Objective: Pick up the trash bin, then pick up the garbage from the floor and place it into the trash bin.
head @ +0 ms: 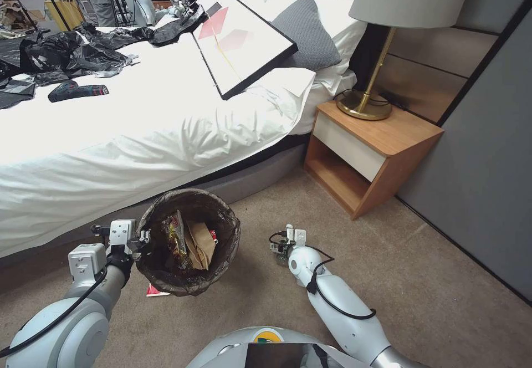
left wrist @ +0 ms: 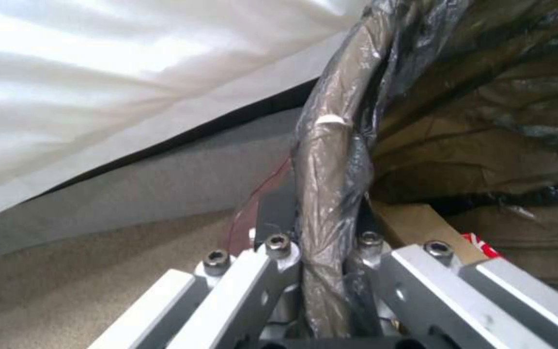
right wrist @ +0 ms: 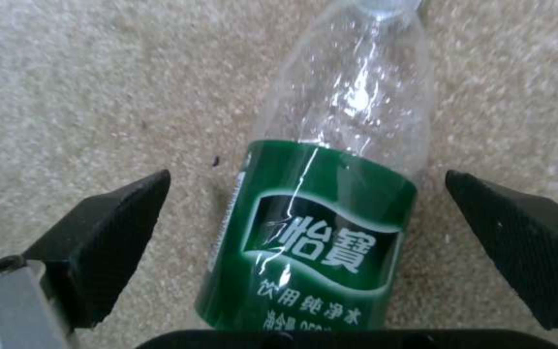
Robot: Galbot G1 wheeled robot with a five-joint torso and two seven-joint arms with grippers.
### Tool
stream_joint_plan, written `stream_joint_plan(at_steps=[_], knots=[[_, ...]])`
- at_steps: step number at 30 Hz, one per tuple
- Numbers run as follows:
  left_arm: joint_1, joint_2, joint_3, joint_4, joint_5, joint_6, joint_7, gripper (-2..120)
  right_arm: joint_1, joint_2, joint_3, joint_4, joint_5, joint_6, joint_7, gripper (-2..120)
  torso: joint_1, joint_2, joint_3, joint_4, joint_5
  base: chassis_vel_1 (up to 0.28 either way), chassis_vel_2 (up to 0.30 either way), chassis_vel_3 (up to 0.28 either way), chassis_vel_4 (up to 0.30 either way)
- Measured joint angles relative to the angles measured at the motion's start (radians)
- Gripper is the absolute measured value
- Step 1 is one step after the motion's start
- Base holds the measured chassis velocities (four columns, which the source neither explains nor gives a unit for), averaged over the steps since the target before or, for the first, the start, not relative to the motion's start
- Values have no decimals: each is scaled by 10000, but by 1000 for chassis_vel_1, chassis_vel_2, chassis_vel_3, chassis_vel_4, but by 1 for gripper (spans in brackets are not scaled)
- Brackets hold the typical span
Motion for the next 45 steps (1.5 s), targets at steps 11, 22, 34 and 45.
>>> stream_joint_plan(at_steps=[11, 22, 34, 45], knots=[[-29, 73, -4, 0, 2, 3, 82, 0, 150, 259, 32, -784, -371, 158, -245, 100, 0, 1, -1, -1, -2, 0, 0, 0, 0], [-209, 162, 10, 0, -14, 3, 96, 0, 19, 105, -113, -380, -520, 199, -241, 76, 0, 1, 0, 1, 5, 0, 0, 0, 0], [-355, 198, 25, 0, -64, 0, 124, 0, -178, -12, -72, 315, -1168, 360, -277, 33, 0, 1, 0, 1, 2, 0, 0, 0, 0], [-384, 264, 45, 0, -149, -2, 118, 0, -604, -1302, 446, 4419, -1679, 546, -474, 28, 0, 0, 0, -1, 0, 0, 0, 0, 0]])
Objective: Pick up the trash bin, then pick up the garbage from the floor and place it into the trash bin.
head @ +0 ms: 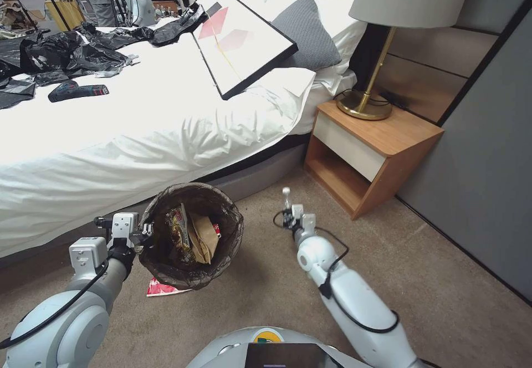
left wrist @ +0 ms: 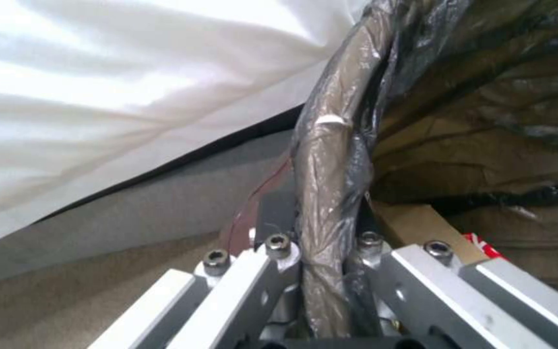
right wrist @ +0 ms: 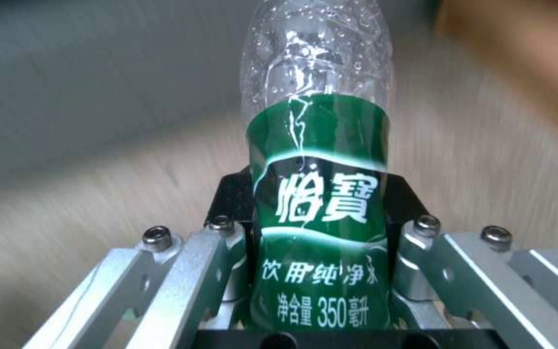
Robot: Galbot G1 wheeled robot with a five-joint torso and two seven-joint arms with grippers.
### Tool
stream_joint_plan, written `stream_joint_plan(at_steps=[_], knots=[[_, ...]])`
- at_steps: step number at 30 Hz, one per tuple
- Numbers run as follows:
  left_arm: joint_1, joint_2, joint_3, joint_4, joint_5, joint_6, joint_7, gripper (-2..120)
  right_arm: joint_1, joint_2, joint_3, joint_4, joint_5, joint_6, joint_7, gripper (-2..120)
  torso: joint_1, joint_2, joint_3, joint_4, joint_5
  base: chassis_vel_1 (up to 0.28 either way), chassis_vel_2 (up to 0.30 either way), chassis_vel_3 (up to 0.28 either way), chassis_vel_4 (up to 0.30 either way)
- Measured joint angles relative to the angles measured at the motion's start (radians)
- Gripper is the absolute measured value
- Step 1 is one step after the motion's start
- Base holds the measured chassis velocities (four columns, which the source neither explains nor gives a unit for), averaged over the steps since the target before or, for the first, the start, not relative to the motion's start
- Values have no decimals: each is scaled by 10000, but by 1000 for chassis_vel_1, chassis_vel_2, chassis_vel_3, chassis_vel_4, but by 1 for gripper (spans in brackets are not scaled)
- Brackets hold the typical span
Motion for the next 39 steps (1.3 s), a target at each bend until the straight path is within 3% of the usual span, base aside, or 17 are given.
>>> stream_joint_plan(at_steps=[1, 12, 13, 18, 27, 39], knots=[[-11, 17, 16, 0, -2, 0, -6, 0, 39, -338, 84, 861, 219, -92, 13, 28, 0, 0, 0, 0, 0, 0, 0, 0, 0], [-12, 43, 26, 0, -5, 5, -16, 0, 362, -1716, 322, 3144, 1409, -483, -51, 28, 0, 0, 0, -2, 2, 0, 0, 0, 0], [-21, 45, 34, 0, -3, 5, -21, 0, 517, -2073, 352, 3760, 1765, -534, -243, 28, 0, 0, -1, -1, -2, 0, 0, 0, 0], [-197, 272, 128, 0, -46, 44, -133, 0, 1271, -2805, -482, 4963, 2281, -258, -591, 28, 0, -1, 0, -2, 2, 0, 0, 0, 0], [-264, 156, 241, 0, 110, 82, -193, 0, 3256, -2862, -2585, 5851, 3221, -541, -786, 28, 0, 0, 0, 1, -1, 0, 0, 0, 0], [-426, 128, 327, 0, 226, 81, -192, 0, 4496, -2573, -4674, 6023, 4032, -703, -389, 28, 0, 0, 0, 0, -2, 0, 0, 0, 0]])
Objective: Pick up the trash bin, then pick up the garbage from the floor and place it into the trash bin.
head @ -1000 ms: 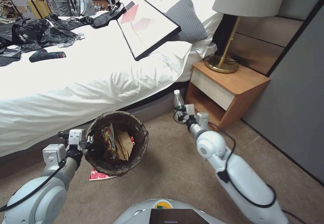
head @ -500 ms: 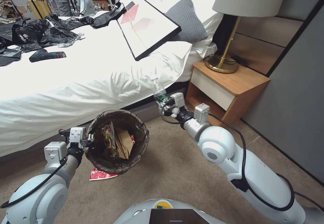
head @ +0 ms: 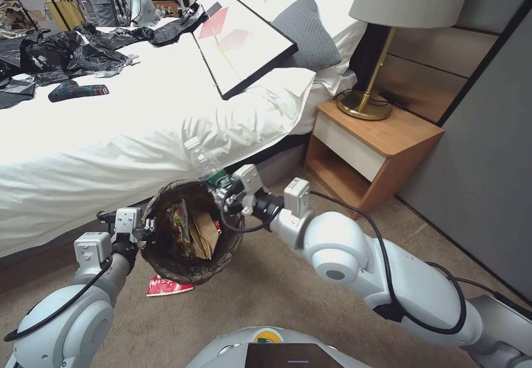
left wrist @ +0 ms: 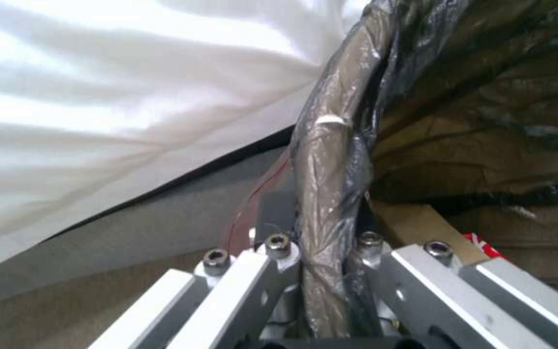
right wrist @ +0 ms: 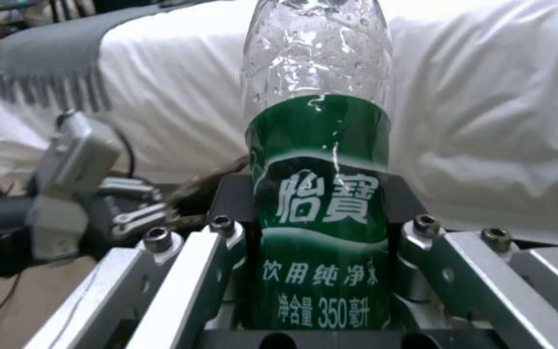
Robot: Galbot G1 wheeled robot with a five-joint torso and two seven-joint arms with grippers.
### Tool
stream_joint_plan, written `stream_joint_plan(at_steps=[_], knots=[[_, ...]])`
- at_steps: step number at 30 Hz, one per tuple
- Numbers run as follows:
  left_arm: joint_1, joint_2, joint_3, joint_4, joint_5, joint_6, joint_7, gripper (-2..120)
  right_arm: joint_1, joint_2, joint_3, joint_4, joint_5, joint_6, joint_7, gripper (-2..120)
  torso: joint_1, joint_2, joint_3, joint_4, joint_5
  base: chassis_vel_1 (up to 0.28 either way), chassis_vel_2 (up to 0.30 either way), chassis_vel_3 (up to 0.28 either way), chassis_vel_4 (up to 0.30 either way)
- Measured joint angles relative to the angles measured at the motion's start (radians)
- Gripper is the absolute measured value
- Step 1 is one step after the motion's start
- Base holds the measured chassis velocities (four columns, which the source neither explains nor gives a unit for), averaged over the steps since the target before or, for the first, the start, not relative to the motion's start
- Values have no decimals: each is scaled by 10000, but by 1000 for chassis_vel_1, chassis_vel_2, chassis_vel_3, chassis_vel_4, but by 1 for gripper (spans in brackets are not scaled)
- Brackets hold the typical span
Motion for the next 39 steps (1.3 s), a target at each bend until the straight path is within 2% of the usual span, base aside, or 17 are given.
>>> stream_joint_plan(at_steps=[6, 16, 23, 25, 26, 27, 29, 30, 33, 39], knots=[[-115, 11, 17, 0, -1, -3, 8, 0, 142, 276, -820, -110, 105, -102, 236, 28, 0, 0, 0, 0, 0, 0, 0, 0, 0], [-151, 43, -3, 0, -45, -11, 25, 0, 124, 490, -1194, -429, -85, -247, 252, 29, 0, 0, 0, 0, 0, 0, 0, 0, 0], [-217, 42, -9, 0, -70, -11, 30, 0, 155, 596, -1210, -485, -115, -260, 396, 58, 0, 0, 0, -1, 2, 0, 0, 0, 0], [-226, 42, -9, 0, -73, -11, 30, 0, 163, 600, -1210, -481, -112, -261, 416, 60, 0, 0, 0, 0, 2, 0, 0, 0, 0], [-235, 46, -9, 0, -77, -12, 31, 0, 168, 597, -1207, -470, -104, -261, 441, 68, 0, 0, 0, 0, 2, 0, 0, 0, 0], [-235, 46, -9, 0, -77, -12, 31, 0, 168, 597, -1207, -470, -104, -261, 441, 68, 0, 0, 0, 0, 2, 0, 0, 0, 0], [-225, 71, -27, 0, -84, -12, 34, 0, 178, 542, -1159, -402, -72, -261, 464, 80, 0, 0, 0, -1, 2, 0, 0, 0, 0], [-225, 71, -27, 0, -84, -12, 34, 0, 178, 542, -1159, -402, -72, -261, 464, 80, 0, 0, 0, -1, 2, 0, 0, 0, 0], [-209, 76, -52, 0, -91, -11, 35, 0, 178, 513, -973, -337, 30, -260, 552, 93, 0, 0, 0, -1, 2, 0, 0, 0, 0], [-216, 71, -47, 0, -101, -12, 38, 0, 178, 494, -693, -281, 129, -245, 644, 100, 0, 0, 0, -1, 2, 0, 0, 0, 0]])
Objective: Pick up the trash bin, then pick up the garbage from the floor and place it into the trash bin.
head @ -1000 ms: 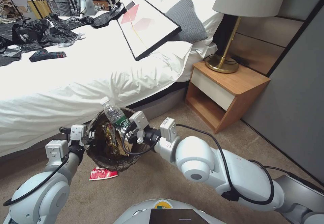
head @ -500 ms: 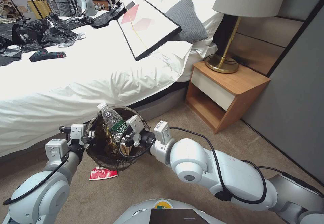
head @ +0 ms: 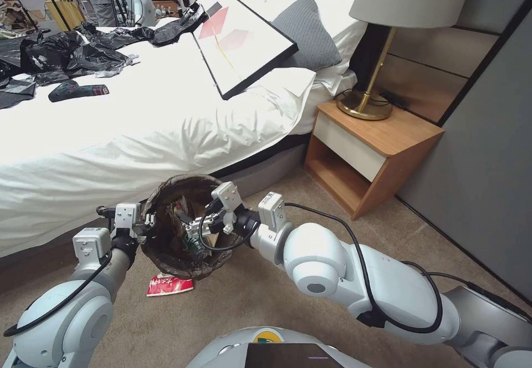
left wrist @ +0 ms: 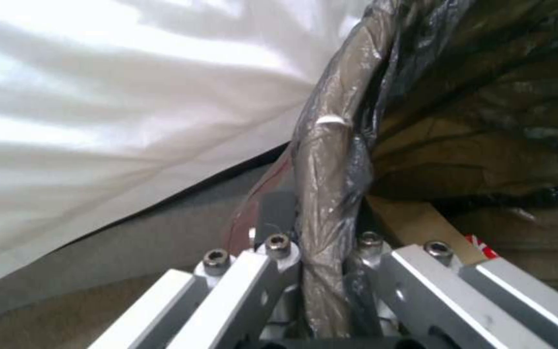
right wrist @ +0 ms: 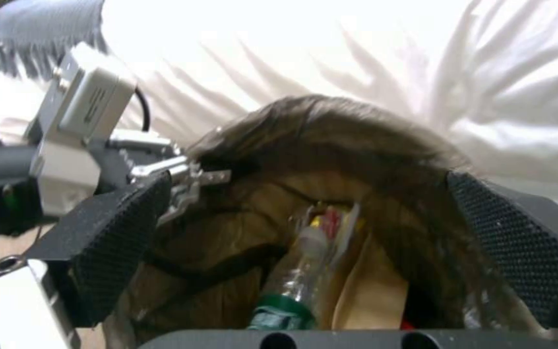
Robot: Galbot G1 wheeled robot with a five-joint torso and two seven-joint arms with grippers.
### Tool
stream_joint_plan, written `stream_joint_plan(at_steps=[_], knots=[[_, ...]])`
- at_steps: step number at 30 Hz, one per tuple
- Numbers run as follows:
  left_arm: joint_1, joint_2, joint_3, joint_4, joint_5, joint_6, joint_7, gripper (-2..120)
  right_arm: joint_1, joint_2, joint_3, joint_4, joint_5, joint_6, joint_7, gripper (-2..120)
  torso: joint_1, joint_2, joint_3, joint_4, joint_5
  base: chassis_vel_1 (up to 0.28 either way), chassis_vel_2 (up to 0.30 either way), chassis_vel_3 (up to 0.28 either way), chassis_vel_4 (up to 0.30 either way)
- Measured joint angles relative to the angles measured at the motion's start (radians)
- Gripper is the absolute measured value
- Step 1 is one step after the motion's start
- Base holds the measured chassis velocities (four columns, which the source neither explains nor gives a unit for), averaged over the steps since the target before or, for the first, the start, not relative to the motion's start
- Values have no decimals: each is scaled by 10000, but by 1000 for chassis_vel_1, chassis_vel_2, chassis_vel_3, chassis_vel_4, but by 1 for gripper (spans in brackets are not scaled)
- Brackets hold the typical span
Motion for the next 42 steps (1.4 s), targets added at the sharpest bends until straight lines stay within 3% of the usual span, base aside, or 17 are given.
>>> stream_joint_plan(at_steps=[12, 20, 23, 24, 26, 34, 37, 42], knots=[[21, 10, -3, 0, -35, 0, 1, 0, -109, -584, 1654, 384, 182, 383, 122, 100, 0, 0, 0, 0, 1, 0, 0, 0, 0], [52, 49, -40, 1, -63, 0, 0, 0, -1197, -992, 3701, 584, -126, 584, 200, 100, 0, 0, 0, 1, 2, 0, 0, 0, 0], [32, 81, -48, 0, -64, -2, -1, 0, -2555, -1215, 5239, 715, -780, 775, -155, 100, 0, 0, 0, 0, 2, 0, 0, 0, 0], [32, 81, -48, 0, -64, -2, -1, 0, -2555, -1215, 5239, 715, -780, 775, -155, 100, 0, 0, 0, 0, 2, 0, 0, 0, 0], [29, 103, -58, 0, -77, -2, 0, 0, -3759, -1276, 6367, 761, -1712, 1076, -573, 100, 0, 0, 0, -5, 1, 0, 0, 0, 0], [66, 45, -165, 0, -103, 14, -22, 0, -5578, -860, 7864, 740, -3982, 1825, -1104, 100, 0, 0, 0, 6, 0, 0, 0, 0, 0], [66, 32, -164, 0, -103, 23, -22, 0, -7478, -292, 8967, 880, -5425, 2551, -1965, 100, 0, 0, -1, -3, 1, 0, 0, 0, 0], [102, -3, -213, 0, -118, 24, -28, 0, -9117, 615, 9450, 890, -7312, 3734, -2500, 100, 0, 1, -1, -2, -1, 0, 0, 0, 0]])
